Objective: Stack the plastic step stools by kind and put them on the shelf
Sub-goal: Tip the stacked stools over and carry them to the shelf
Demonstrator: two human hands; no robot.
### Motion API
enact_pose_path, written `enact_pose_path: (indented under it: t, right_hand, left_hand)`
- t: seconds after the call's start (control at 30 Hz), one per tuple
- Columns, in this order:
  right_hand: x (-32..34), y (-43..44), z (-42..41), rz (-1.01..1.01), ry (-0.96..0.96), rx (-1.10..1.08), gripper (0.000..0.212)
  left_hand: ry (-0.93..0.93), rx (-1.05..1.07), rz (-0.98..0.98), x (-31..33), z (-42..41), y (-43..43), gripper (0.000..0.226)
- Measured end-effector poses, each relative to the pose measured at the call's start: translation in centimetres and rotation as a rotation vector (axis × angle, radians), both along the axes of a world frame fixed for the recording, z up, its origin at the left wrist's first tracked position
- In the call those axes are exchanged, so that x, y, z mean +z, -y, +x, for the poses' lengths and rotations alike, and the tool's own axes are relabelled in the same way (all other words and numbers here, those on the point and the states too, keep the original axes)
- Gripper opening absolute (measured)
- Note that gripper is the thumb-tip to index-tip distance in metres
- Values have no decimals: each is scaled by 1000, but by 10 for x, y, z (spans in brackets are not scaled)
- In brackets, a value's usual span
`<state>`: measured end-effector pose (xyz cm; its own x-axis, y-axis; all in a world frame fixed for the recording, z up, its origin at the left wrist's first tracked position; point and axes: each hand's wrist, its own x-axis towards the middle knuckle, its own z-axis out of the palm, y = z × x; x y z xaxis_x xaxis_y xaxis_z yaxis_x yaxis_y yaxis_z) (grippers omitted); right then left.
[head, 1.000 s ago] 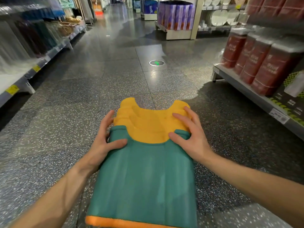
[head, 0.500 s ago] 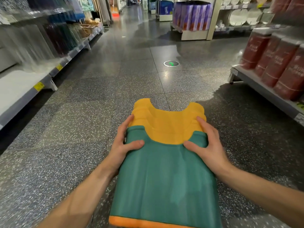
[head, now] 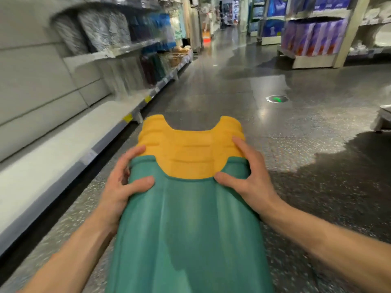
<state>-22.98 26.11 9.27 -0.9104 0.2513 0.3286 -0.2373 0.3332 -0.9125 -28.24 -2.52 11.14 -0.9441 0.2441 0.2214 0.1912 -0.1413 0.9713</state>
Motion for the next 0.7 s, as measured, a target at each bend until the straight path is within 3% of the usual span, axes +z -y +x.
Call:
enact_pose_path:
  t: [0.13,0.23,0.5,0.7]
  right_hand:
    - [32,69,-39,13,-45,165,107]
    - [50,117,-61,-2,-43,259,104]
    - [64,214,-110,-3,8,457,104]
    - [105,269,-122,32,94,605,102]
  left_hand:
    - [-65,202,26,39,18,72,64]
    - [-78,298,42,57,27,120,68]
    - [-1,465,23,71,23,209,73]
    - [58,595,-30,118,39,255,69]
